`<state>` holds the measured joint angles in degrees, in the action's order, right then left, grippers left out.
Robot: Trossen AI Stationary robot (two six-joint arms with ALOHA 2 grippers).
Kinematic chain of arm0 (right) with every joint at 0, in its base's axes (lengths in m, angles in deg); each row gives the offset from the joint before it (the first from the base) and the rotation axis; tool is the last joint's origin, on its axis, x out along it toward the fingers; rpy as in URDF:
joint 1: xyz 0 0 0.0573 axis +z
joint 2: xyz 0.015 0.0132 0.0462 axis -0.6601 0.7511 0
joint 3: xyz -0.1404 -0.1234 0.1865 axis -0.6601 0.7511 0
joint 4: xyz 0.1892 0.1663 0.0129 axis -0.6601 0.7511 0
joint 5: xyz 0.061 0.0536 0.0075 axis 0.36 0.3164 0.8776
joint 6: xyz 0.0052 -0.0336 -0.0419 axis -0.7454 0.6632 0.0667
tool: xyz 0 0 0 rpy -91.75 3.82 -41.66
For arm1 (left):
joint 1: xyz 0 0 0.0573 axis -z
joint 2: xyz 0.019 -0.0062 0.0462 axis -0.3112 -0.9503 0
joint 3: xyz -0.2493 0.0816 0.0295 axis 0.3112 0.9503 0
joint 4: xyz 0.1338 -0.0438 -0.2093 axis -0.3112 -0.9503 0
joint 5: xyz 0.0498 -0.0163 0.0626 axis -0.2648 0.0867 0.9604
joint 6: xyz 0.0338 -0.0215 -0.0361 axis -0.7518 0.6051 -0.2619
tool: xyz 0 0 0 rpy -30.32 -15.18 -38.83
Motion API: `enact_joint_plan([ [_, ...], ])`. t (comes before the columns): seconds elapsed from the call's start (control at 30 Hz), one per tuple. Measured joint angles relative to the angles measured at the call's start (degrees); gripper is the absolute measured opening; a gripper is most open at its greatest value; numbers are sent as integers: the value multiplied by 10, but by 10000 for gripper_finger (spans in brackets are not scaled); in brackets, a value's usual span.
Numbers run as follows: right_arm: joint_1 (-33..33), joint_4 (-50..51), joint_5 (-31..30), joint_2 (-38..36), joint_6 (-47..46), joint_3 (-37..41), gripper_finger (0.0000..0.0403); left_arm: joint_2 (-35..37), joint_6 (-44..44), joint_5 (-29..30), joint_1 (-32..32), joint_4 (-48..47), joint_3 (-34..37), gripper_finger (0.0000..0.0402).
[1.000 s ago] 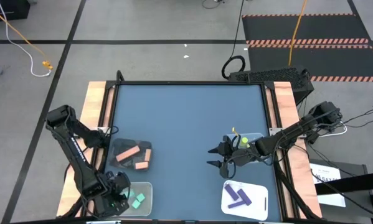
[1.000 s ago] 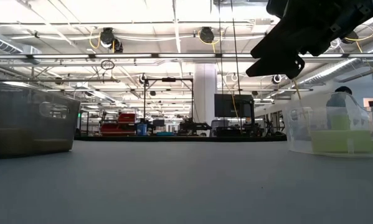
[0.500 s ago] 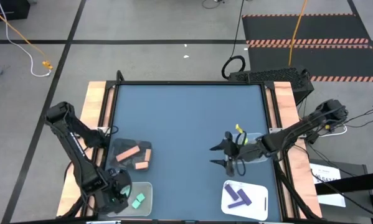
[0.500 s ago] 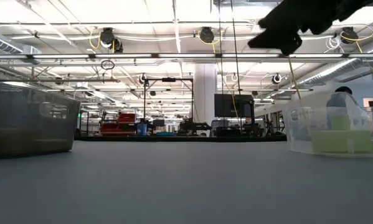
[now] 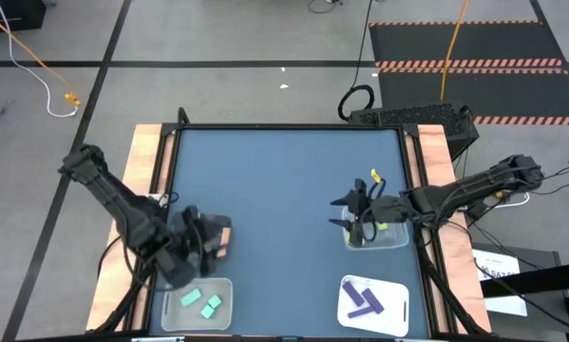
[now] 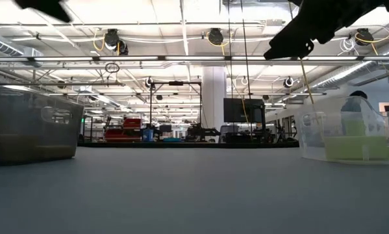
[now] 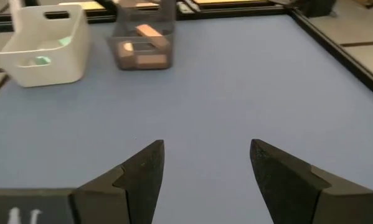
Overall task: Sort & place blocks by color
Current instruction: Return to Home Position
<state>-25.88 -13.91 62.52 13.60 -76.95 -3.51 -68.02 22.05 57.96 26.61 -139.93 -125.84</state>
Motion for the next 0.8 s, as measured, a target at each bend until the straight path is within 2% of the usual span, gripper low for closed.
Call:
enact_joint_plan([
  [0.13, -25, 16, -1, -13, 9, 0, 228, 32, -30, 122, -50, -31, 0, 255],
  [0.27, -43, 16, -1, -23, 40, 0, 228, 64, -37, 178, -100, -105, 0, 255],
  [0.5, -67, -12, -2, -53, 34, 65, 228, 114, -35, 186, -183, -209, 0, 255],
  [0.8, -83, -216, 0, -127, 70, 212, 228, 172, -84, 190, -255, -227, 0, 255],
])
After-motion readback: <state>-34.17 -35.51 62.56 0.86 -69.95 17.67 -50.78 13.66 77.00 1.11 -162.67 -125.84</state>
